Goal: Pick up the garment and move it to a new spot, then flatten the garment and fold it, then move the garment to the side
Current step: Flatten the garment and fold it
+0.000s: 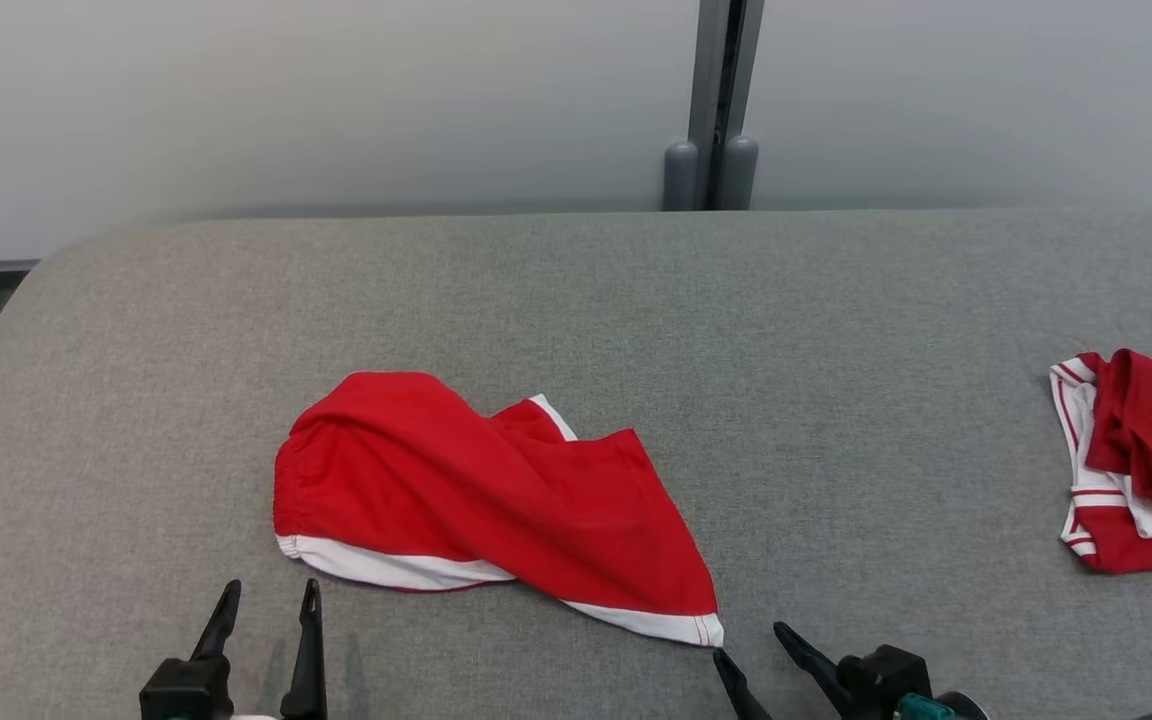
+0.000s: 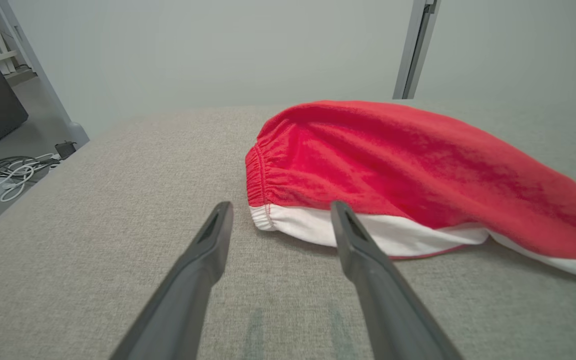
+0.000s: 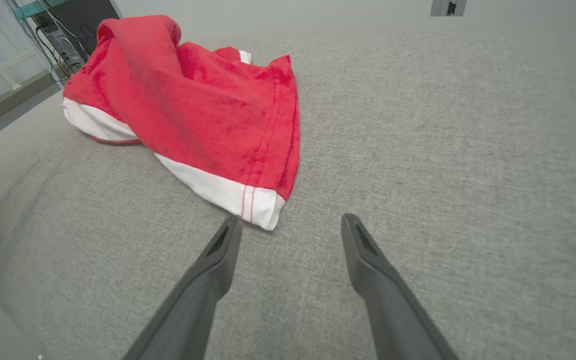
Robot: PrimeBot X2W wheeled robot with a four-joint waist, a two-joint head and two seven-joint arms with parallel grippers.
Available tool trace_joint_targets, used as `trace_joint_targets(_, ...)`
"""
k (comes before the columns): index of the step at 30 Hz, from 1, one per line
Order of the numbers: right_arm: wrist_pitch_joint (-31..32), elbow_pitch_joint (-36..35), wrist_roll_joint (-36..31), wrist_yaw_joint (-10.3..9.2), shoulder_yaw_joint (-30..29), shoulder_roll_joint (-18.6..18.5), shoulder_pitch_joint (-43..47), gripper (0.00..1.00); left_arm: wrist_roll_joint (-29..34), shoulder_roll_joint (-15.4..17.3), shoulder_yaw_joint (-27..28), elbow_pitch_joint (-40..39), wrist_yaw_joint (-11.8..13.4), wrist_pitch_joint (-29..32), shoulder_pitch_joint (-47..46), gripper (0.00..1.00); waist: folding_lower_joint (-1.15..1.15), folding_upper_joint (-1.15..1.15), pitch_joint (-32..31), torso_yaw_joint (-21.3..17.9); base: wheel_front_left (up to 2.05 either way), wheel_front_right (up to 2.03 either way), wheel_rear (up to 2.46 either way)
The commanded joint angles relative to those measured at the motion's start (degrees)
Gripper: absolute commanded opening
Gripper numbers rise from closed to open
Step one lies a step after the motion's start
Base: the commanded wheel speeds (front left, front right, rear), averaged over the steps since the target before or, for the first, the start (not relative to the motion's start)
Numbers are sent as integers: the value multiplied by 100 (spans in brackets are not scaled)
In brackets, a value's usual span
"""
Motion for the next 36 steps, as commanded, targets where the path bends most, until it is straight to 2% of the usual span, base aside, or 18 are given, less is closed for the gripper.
trace_joint_targets(1, -27, 42, 53, 0, 38, -45, -120, 100, 48, 23, -4, -6, -20, -8, -118, 100, 0, 0, 146, 114, 0, 0, 0)
trace_joint_targets(6, -26, 250, 62, 0, 109, -43, -386, 100, 16, -1, -47, 36, -52, -7, -280, 100, 0, 0, 326, 251, 0, 0, 0)
trace_joint_targets(7, -26, 314, 65, 0, 117, -43, -420, 95, 8, -6, -52, 47, -59, -8, -299, 100, 0, 0, 351, 274, 0, 0, 0)
trace_joint_targets(8, -27, 353, 75, 0, 110, -44, -464, 79, 4, -10, -56, 50, -54, -7, -325, 100, 0, 0, 373, 295, 0, 0, 0)
trace_joint_targets(10, -27, 414, 106, 0, 134, -43, -513, 57, -11, -14, -45, 50, -49, -8, -341, 100, 0, 0, 393, 317, 0, 0, 0)
trace_joint_targets(11, -26, 448, 101, 0, 150, -43, -531, 48, -18, -15, -37, 49, -49, -7, -344, 100, 0, 0, 403, 325, 0, 0, 0)
trace_joint_targets(13, -26, 493, 119, 0, 173, -43, -579, 44, -27, -20, -17, 50, -52, -8, -349, 100, 0, 0, 420, 331, 0, 0, 0)
trace_joint_targets(14, -26, 514, 123, 0, 182, -43, -586, 36, -31, -21, -8, 50, -52, -7, -346, 100, 0, 0, 425, 329, 0, 0, 0)
trace_joint_targets(17, -26, 526, 81, -1, 80, -49, -664, 0, -61, -22, -2, 62, -55, -7, -344, 100, 0, 0, 432, 302, 0, 0, 0)
trace_joint_targets(28, -27, 199, -353, -1, -988, -54, -586, 0, -440, -22, -279, 582, -322, -8, -375, 100, 0, 0, 402, 58, 0, 0, 0)
trace_joint_targets(36, -26, 83, -475, -1, -1163, -48, -618, 0, -863, -12, -458, 860, -617, -8, -523, 100, 0, 0, 503, -69, 0, 0, 0)
